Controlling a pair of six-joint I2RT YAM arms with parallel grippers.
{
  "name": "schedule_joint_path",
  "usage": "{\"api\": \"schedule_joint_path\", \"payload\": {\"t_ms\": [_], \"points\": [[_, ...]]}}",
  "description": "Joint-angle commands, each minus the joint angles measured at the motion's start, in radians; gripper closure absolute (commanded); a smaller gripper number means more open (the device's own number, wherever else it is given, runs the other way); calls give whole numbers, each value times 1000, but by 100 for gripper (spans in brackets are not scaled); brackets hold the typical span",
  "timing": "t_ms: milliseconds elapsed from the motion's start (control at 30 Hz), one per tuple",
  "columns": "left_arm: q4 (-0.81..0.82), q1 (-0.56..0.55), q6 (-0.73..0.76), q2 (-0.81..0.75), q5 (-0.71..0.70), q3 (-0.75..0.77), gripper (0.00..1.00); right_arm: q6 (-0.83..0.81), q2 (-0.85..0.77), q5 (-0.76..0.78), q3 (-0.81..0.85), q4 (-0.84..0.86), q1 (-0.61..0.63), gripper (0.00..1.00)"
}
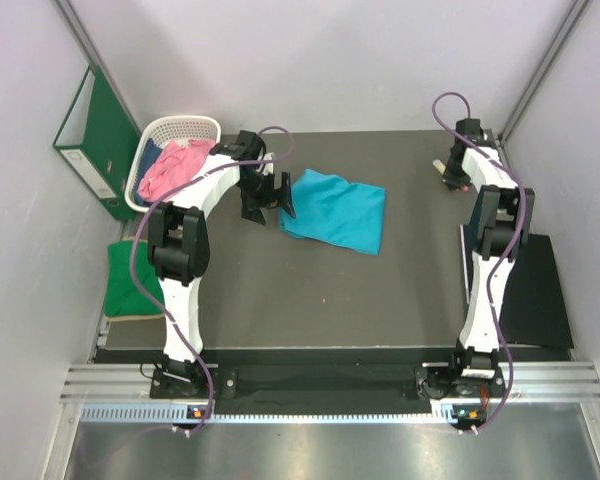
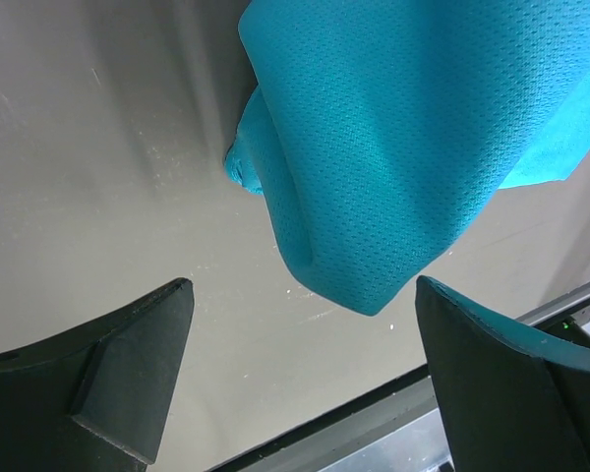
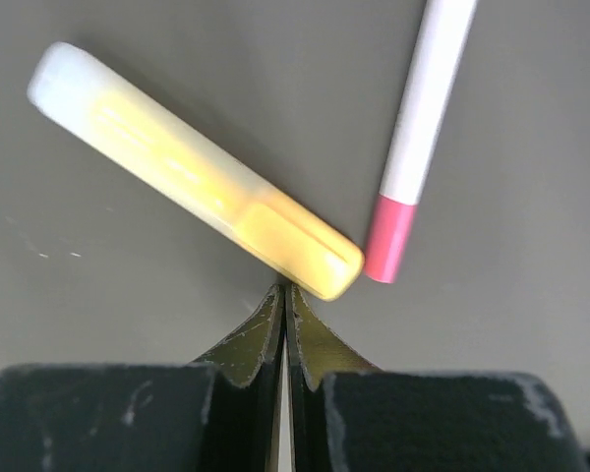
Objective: Fold and stack the t-shirts
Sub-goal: Move the tshirt to the center of the board
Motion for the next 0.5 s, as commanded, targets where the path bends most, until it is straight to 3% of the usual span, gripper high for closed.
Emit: {"api": "schedule_joint_path", "payload": {"t_ms": [0, 200, 467], "points": [[24, 0, -10, -44, -3, -4, 1, -64, -115, -30, -38, 18, -21, 100], [76, 0, 3, -130, -20, -47, 1, -72, -336, -220, -218, 136, -3, 100], [159, 0, 7, -132, -26, -100, 1, 16, -557, -420, -471, 189, 37, 82]]}}
